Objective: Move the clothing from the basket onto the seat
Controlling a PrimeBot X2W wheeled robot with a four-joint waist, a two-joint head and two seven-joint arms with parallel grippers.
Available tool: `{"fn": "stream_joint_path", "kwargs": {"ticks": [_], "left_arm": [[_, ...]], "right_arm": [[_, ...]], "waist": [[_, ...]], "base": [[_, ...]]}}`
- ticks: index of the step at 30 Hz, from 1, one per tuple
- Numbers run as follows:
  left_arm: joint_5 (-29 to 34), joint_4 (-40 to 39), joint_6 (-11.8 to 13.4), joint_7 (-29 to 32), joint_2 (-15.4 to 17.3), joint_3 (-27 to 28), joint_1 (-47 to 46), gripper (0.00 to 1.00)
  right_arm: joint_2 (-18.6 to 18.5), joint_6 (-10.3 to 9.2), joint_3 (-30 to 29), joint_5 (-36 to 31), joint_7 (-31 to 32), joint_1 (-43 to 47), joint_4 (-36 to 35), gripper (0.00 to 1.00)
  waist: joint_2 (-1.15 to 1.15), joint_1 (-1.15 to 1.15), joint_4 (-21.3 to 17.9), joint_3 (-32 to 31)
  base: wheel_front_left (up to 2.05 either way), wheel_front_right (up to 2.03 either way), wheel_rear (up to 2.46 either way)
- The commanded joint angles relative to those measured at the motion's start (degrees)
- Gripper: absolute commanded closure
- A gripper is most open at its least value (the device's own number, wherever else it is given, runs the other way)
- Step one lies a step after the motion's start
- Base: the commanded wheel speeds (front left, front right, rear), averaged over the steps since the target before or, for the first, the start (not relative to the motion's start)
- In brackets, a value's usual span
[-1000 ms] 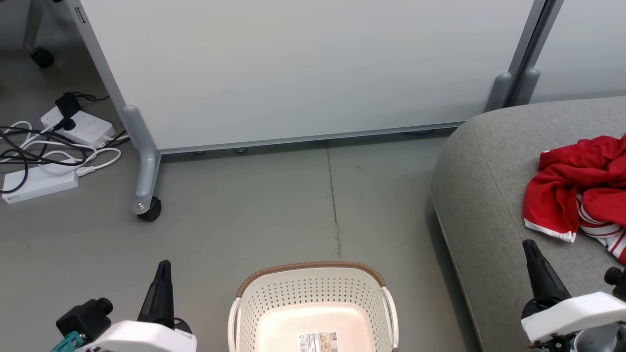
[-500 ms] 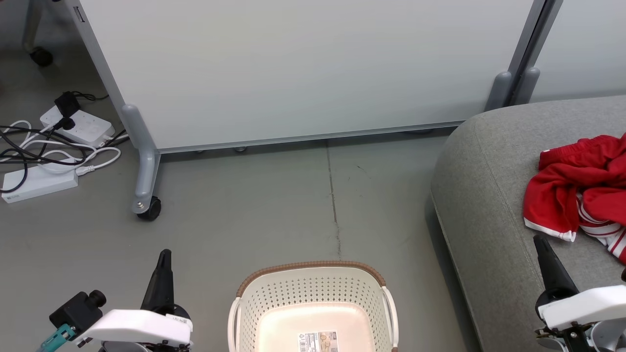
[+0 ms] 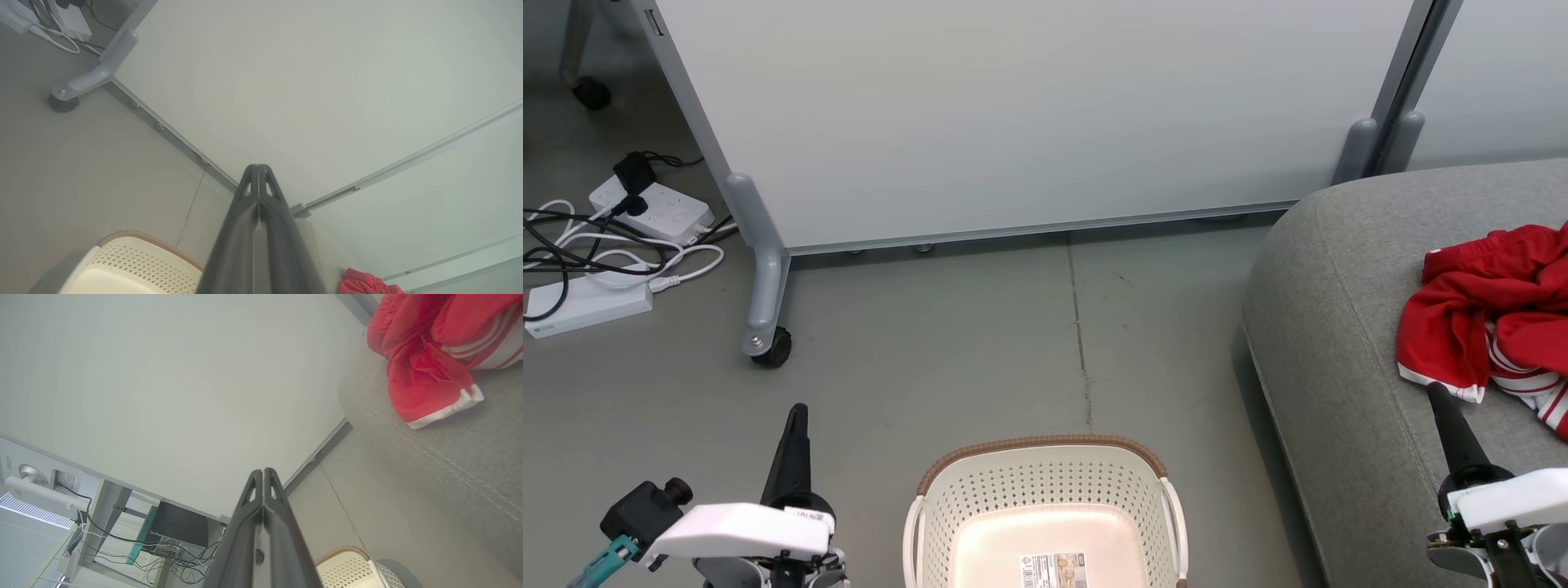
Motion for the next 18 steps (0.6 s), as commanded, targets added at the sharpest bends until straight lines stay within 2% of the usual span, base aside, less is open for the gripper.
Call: {"fn": "stream_joint_path", "kwargs": {"ticks": [1, 18], "left_arm": [[-1.4, -0.3, -0.8, 0.3, 0.0, 0.5, -2.0, 1.0], [-10.2, 0.7, -2.6, 1.7, -0.9, 1.5, -3.9, 1.0]], "right_arm": [[-0.5, 0.11, -0.5, 1.6, 0.3, -1.6, 0.0, 1.0], [-0.6, 0.12, -2.8, 11.2, 2.6, -3.4, 2.4, 1.0]], "waist": [[0.0, 0.0, 0.0, 0.0], [0.0, 0.0, 0.0, 0.1]], "base": [[0.0, 0.0, 0.0], [0.0, 0.0, 0.0]]}}
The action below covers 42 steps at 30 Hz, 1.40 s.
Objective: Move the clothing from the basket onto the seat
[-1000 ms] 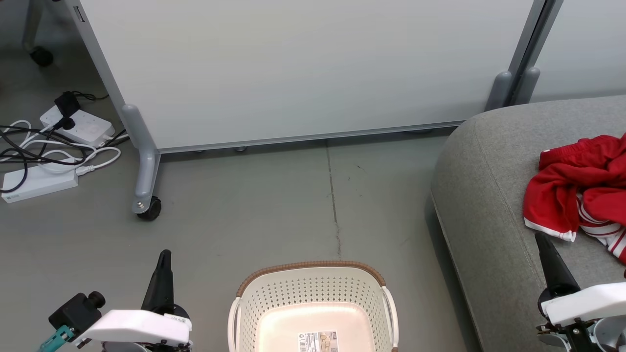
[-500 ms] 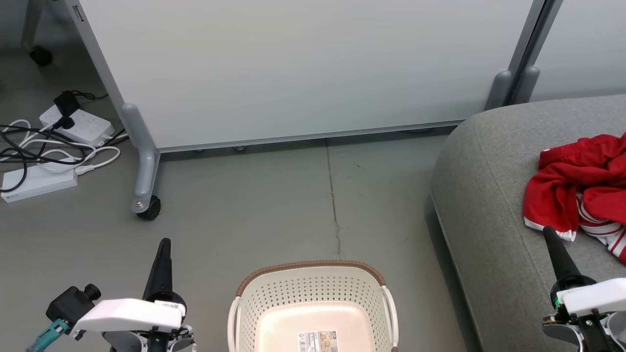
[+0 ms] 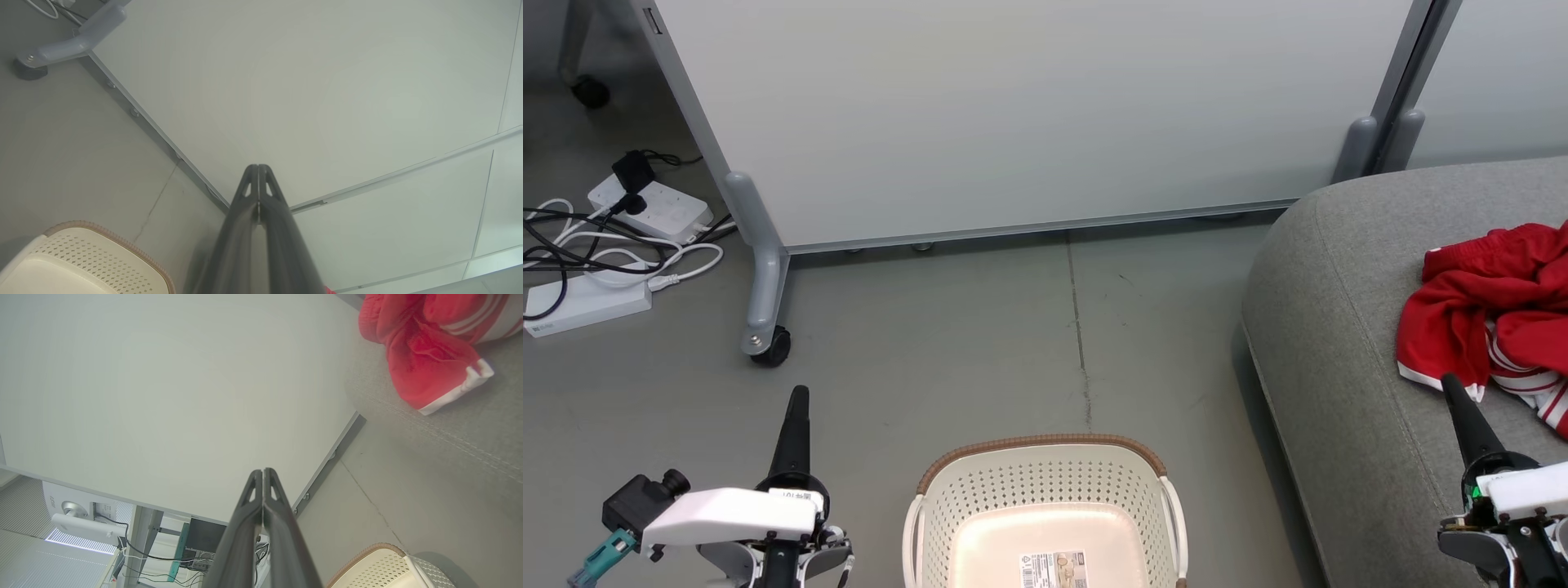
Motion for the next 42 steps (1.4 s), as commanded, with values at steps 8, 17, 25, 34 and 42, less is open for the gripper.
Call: {"fn": "stream_joint_path", "kwargs": {"ticks": [8, 17, 25, 34, 42], "left_arm": [[-4.0, 0.2, -1.2, 0.7, -0.1, 0.8, -2.4, 1.0], [-8.0, 0.6, -2.1, 1.3, -0.6, 1.2, -3.1, 1.0], [-11.2, 1.0, -2.8, 1.8, -1.0, 1.6, -4.0, 1.0], [-14.6, 1.4, -3.6, 2.4, -1.3, 1.9, -4.6, 1.0], [-17.7, 1.8, -4.1, 2.9, -1.7, 2.2, -5.0, 1.0]], "right_arm": [[-0.6, 0.12, -1.3, 4.6, 1.3, -1.9, 0.8, 1.0], [-0.6, 0.12, -2.4, 8.8, 2.3, -2.7, 1.9, 1.0], [-0.6, 0.13, -3.2, 12.3, 3.2, -3.5, 2.8, 1.0], [-0.6, 0.13, -4.2, 16.0, 4.1, -4.1, 3.8, 1.0], [-0.6, 0.14, -4.9, 19.0, 4.9, -4.8, 4.5, 1.0]], "waist": [[0.0, 0.0, 0.0, 0.1], [0.0, 0.0, 0.0, 0.1], [0.0, 0.0, -0.1, 0.2], [0.0, 0.0, -0.1, 0.3], [0.0, 0.0, -0.1, 0.3]], "base": [[0.0, 0.0, 0.0], [0.0, 0.0, 0.0], [0.0, 0.0, 0.0], [0.0, 0.0, 0.0], [0.0, 0.0, 0.0]]}}
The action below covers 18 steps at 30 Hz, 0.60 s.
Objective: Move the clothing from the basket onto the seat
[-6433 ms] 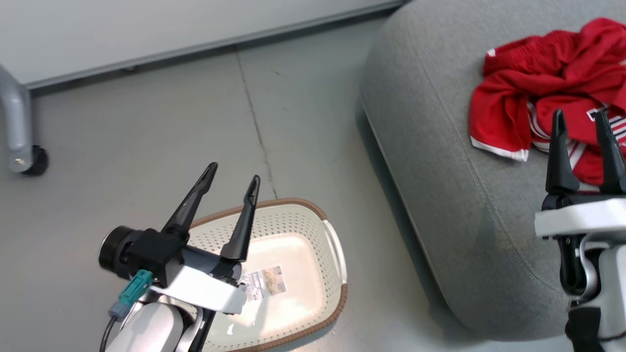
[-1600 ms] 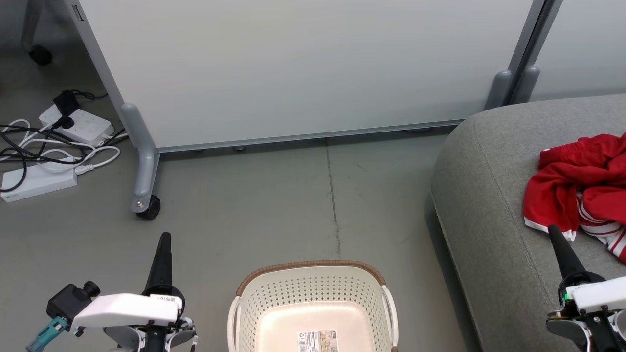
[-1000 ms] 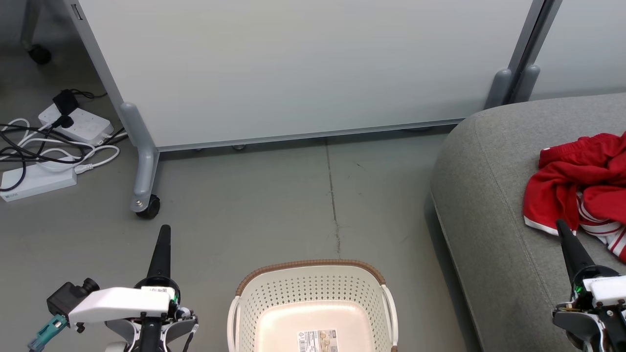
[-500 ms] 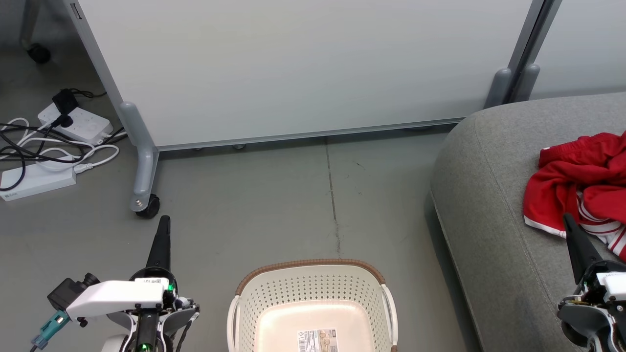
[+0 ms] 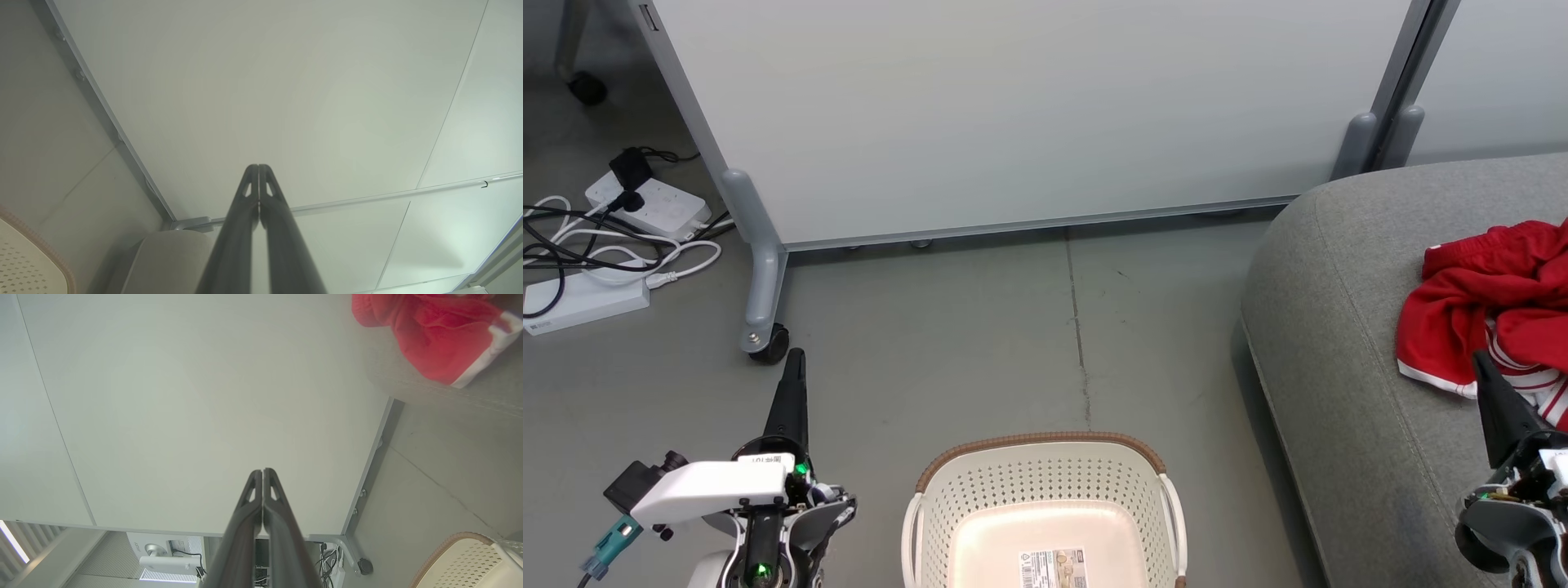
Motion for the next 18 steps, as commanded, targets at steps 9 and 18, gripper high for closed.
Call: {"fn": "stream_joint_path", "kwargs": {"ticks": [9, 18], "left_arm": [[-3.5, 0.4, -0.9, 0.7, -0.2, 0.6, -1.6, 1.0], [-3.5, 0.4, -0.9, 0.7, -0.2, 0.6, -1.6, 1.0]], "right_arm": [[-0.4, 0.14, -1.0, 3.7, 1.2, -1.4, 0.9, 1.0], [-0.3, 0.14, -1.2, 3.5, 1.1, -1.4, 0.9, 1.0]], "waist": [[0.0, 0.0, 0.0, 0.1], [0.0, 0.0, 0.0, 0.1]], "base": [[0.0, 0.0, 0.0], [0.0, 0.0, 0.0]]}}
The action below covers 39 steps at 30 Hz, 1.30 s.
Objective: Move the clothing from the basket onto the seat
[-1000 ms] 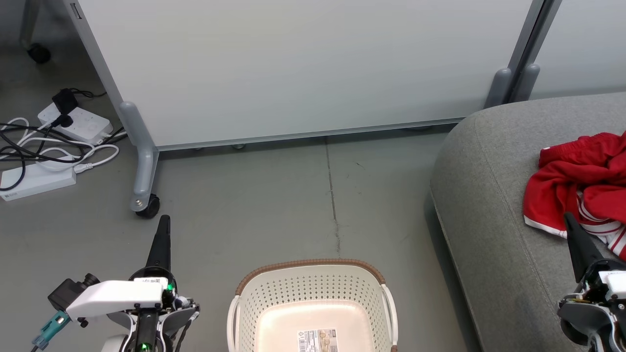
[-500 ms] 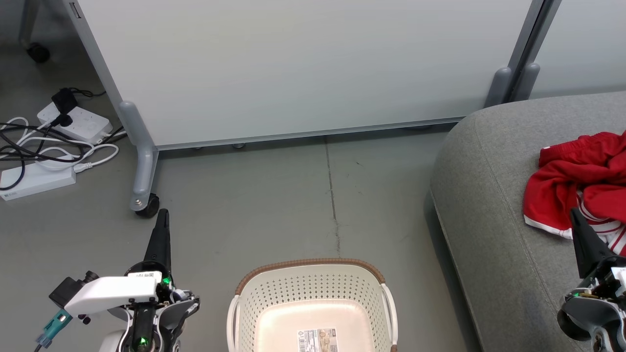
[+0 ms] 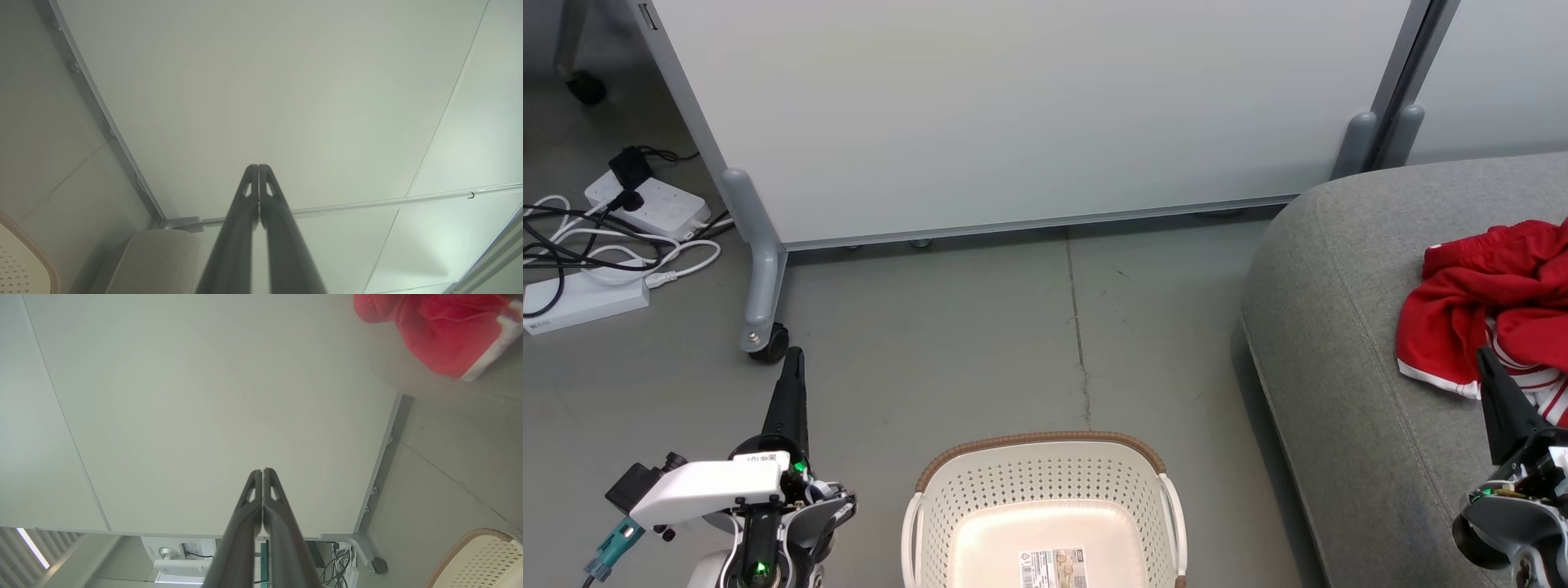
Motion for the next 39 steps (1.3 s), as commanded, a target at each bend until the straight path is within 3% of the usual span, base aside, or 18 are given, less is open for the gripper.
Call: {"fn": "stream_joint_path", "kwargs": {"ticks": [1, 39], "left_arm": [[-0.2, 0.0, -0.2, 0.2, 0.1, 0.2, -1.1, 1.0], [-0.2, 0.0, -0.2, 0.2, 0.1, 0.2, -1.1, 1.0]], "right_arm": [[-0.3, 0.14, -0.3, 0.2, 0.1, -0.6, 0.2, 1.0], [0.0, 0.14, -0.6, -0.3, 0.5, -0.6, 0.2, 1.0]], "waist": [[0.0, 0.0, 0.0, 0.0], [0.0, 0.0, 0.0, 0.0]], "base": [[0.0, 0.0, 0.0], [0.0, 0.0, 0.0]]}}
